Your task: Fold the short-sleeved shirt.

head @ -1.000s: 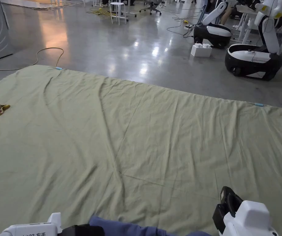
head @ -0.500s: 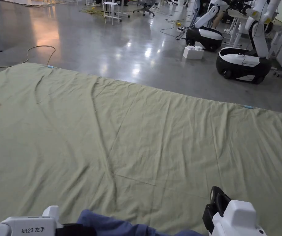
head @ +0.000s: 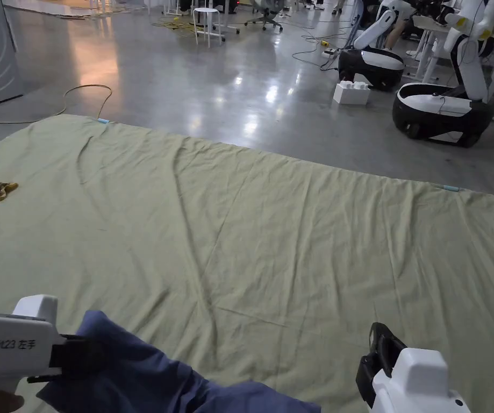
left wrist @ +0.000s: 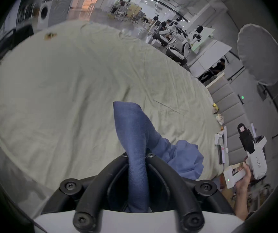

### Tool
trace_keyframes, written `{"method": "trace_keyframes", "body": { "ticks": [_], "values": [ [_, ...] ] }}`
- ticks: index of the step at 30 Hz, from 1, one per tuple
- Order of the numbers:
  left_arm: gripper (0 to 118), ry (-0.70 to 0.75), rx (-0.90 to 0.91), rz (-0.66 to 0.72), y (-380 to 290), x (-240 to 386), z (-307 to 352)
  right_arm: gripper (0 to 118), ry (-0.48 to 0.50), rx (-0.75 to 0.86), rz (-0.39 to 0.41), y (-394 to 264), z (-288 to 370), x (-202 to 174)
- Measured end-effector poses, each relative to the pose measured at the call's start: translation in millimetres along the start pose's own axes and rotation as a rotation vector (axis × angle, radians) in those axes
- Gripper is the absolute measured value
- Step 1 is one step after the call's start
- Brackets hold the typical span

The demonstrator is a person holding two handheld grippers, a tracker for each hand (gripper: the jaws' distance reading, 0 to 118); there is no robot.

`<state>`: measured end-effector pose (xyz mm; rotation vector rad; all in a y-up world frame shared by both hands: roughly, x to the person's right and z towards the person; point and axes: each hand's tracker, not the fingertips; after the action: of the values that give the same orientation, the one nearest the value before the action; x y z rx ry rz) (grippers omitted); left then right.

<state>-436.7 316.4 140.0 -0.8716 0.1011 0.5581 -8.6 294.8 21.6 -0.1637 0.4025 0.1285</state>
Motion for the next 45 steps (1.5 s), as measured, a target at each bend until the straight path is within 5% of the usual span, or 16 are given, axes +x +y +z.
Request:
{"method": "trace_keyframes", "body": {
  "ticks": [12,28,35,43,45],
  "values": [
    [10,-0.107,-0.047,-0.114,-18,131,-16,2,0.011,-0.007,-0.012,-5,3,-1],
    [12,-0.037,-0.255,-0.126,-85,234,-166,2,-0.035,-0.028,-0.038,-15,13,20],
    [68,-0.165,-0.259,-0.041,-79,220,-151,2,-0.053,-0.037,-0.045,-16,16,27],
    [67,-0.262,-0.151,0.023,-60,191,-109,2,-0.055,-0.044,-0.049,-17,18,31],
    [55,-0.184,-0.169,-0.032,-66,194,-121,2,-0.054,-0.046,-0.05,-18,18,31]
  ]
}}
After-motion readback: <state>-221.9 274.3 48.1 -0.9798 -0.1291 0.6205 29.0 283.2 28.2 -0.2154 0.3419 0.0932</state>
